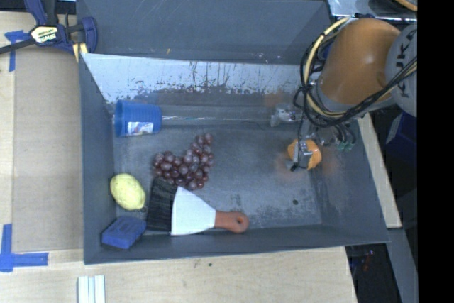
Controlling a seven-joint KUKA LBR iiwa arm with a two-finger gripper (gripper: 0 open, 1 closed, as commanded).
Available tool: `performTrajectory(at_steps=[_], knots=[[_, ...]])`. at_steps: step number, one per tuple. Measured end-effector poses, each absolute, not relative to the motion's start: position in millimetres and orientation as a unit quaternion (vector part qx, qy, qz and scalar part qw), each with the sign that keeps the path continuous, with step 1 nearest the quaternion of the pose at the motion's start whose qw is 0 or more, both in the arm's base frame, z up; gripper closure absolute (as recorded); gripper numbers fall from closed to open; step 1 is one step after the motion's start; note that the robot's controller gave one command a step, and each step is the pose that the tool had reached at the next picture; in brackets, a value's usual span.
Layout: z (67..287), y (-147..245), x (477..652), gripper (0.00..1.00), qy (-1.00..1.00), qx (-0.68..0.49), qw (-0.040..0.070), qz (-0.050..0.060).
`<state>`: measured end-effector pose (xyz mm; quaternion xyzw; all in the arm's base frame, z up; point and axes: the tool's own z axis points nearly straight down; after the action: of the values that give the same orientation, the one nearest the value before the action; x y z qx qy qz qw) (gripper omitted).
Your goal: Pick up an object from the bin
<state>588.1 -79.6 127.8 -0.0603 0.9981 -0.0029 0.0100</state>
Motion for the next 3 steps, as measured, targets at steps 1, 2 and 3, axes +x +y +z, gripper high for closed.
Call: performTrajectory(at_steps=[1,2,3], knots=[[69.9,-50.1,580.7,0.00,0.998,-0.062,0.011,-0.002],[71.1,-54.9,576.1,0.00,0.997,-0.071,0.016,-0.005],[71.0,-55.1,575.8,0.00,0.997,-0.072,0.016,-0.005]])
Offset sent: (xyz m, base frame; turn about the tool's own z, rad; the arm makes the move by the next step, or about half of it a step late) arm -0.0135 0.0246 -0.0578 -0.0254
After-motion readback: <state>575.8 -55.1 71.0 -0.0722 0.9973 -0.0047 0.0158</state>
